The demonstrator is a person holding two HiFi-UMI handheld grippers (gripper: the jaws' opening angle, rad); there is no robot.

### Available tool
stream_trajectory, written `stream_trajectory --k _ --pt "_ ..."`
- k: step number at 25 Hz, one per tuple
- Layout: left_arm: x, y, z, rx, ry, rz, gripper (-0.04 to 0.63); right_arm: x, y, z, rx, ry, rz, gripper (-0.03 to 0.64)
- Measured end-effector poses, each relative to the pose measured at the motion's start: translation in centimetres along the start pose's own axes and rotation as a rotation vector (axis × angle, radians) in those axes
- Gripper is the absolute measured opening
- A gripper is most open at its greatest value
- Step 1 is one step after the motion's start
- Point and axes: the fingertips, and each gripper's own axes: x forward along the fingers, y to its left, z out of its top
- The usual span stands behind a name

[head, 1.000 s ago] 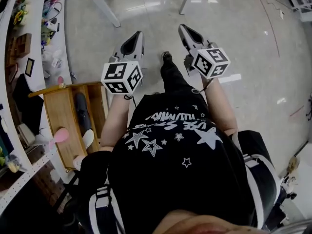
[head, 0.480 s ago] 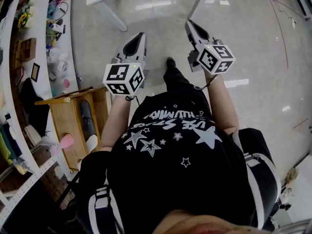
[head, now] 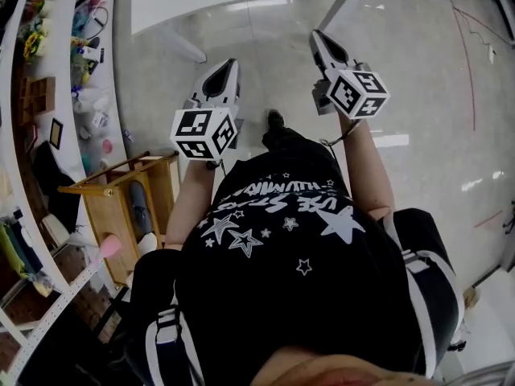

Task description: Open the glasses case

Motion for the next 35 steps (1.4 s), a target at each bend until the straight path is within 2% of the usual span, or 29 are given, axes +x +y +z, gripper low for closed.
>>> stream_trajectory --k 8,15,25,35 --pt "6.2 0.4 1.7 0.006 -0.004 0.036 0.012 4.3 -4.4 2.2 -0.004 0.023 0.05 0.008" --pt "8.3 1.0 2.2 0.012 0.003 0.048 0.012 6.4 -5.1 2.6 0.004 0.037 0.085 0.008" --pt "12.5 3.1 3.7 0.023 -0.007 0.016 0.012 8.5 -6.9 3.9 -0.025 0.033 0.049 0.008" --pt "19.3 6.3 5.7 0.031 0.004 -0.043 0.012 14.5 -9.6 6.7 -0.076 0.041 0.018 0.008"
